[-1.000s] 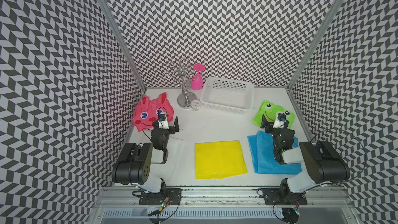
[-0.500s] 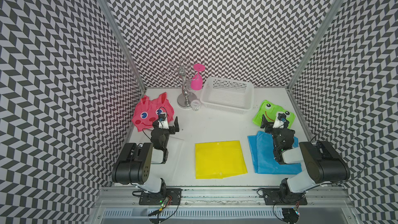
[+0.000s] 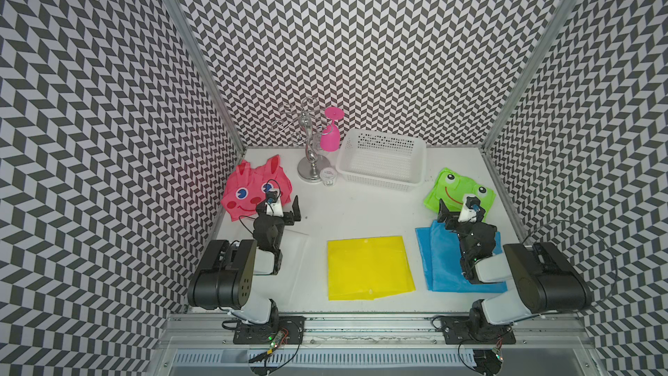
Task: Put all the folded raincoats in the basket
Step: Move the basket to the center of the board.
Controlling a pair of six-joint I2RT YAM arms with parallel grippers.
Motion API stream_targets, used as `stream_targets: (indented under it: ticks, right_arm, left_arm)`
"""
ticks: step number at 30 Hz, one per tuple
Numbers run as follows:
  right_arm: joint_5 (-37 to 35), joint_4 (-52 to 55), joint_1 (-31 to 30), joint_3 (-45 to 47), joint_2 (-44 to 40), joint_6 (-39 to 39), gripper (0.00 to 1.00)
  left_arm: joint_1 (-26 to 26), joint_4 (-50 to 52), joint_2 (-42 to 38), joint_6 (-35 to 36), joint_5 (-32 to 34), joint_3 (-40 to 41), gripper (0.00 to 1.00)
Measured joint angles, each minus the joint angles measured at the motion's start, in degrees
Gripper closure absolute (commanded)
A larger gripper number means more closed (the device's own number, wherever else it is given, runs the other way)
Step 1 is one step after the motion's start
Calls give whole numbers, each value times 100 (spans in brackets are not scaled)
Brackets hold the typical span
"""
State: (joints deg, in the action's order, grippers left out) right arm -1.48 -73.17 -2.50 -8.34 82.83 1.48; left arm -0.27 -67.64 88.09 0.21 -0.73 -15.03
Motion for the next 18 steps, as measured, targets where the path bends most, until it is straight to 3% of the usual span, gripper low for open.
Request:
stream_targets:
  ticks: [5, 10, 14, 18]
  right_arm:
    - [256, 1209, -48, -192, -1718, -11, 0]
    - [568, 3403, -186, -1390, -2924, -105, 0]
    - [459, 4752, -192, -2201, -3362, -914, 0]
    - [623, 5613, -138, -2570, -3169, -1576, 4]
  left_arm:
    - [162, 1578, -531, -28, -249, -839, 1]
    - [219, 3416, -1167, 98, -955, -1976, 0]
    - [214, 5021, -1565, 431, -1587, -2710, 0]
    - [214, 6229, -1884, 1137, -2098, -2914, 0]
